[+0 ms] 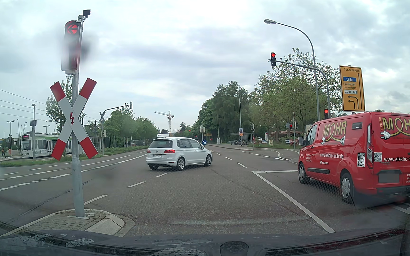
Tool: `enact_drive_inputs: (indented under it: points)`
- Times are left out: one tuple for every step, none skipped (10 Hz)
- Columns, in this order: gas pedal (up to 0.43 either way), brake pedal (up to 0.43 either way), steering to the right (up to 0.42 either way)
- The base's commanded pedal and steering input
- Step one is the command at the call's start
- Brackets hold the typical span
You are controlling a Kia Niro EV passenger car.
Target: Follow the waypoints while adhering to traffic rules and regulations
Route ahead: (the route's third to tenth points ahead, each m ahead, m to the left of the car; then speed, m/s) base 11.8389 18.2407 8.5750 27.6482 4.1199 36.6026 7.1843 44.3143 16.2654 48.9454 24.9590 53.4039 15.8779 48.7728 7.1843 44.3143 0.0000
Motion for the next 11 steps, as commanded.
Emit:
enact_drive_inputs:
  points:
    - [0.0,0.201,0.01]
    - [0.0,0.201,0.01]
    - [0.0,0.201,0.01]
    - [0.0,0.201,0.009]
    - [0.0,0.201,0.01]
    - [0.0,0.207,0.01]
    - [0.0,0.201,0.009]
    - [0.0,0.201,0.01]
    - [0.0,0.201,0.01]
    - [0.0,0.201,0.009]
    - [0.0,0.201,0.009]
